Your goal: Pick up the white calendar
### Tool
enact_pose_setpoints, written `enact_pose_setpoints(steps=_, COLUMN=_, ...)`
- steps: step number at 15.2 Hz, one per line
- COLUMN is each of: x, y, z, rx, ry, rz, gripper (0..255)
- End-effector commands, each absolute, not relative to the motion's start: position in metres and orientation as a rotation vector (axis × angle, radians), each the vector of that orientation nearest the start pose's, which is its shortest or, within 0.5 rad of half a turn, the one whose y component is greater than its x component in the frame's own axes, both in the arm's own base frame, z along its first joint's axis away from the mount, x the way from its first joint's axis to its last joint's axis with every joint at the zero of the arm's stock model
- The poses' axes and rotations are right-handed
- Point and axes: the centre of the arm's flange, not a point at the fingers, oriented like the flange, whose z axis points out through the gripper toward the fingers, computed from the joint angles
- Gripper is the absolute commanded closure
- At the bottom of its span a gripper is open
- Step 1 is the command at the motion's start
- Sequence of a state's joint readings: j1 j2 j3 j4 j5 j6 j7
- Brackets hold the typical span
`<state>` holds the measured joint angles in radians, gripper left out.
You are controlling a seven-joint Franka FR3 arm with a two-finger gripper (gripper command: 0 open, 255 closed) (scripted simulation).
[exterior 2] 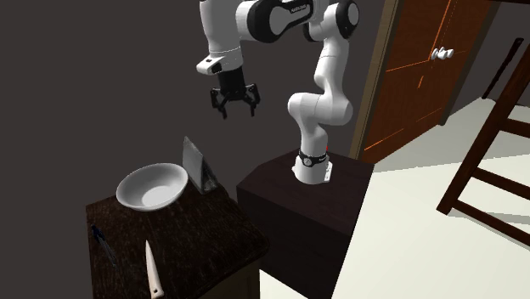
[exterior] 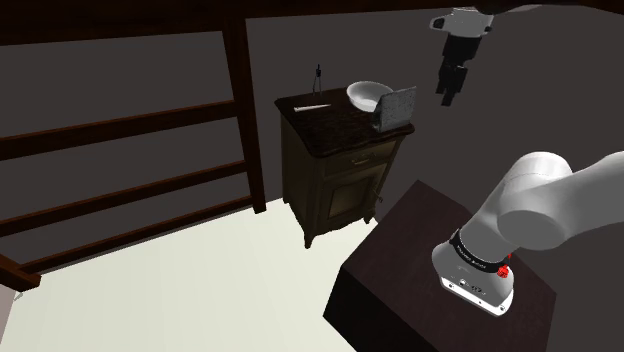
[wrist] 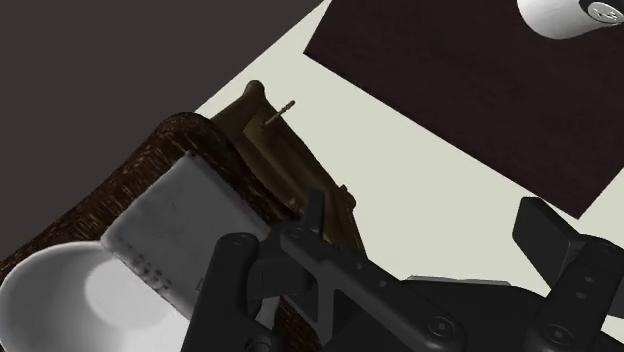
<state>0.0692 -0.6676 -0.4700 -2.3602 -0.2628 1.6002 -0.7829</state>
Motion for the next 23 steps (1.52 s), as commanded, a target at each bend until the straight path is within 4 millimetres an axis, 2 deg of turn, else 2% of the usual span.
enact_pose_setpoints(steps=1, x=0.319, y=-0.209, z=0.516, rx=-2.899, ry=-0.924, rz=0.143, gripper=0)
enact_pose_setpoints(steps=7, x=0.362, y=-0.271, z=0.496, rx=-2.742, ry=-1.295, rz=0.076, gripper=0)
enact_pose_setpoints(steps=13, x=0.421, y=-0.319, z=0.476, rx=-2.539, ry=-1.641, rz=0.007, gripper=0)
enact_pose_setpoints(steps=14, x=0.427, y=-0.322, z=0.474, rx=-2.516, ry=-1.673, rz=0.000, gripper=0)
enact_pose_setpoints(steps=21, x=0.427, y=-0.322, z=0.437, rx=-2.516, ry=-1.673, rz=0.001, gripper=0)
enact_pose_setpoints(steps=23, x=0.427, y=-0.322, z=0.434, rx=-2.516, ry=-1.673, rz=0.001, gripper=0)
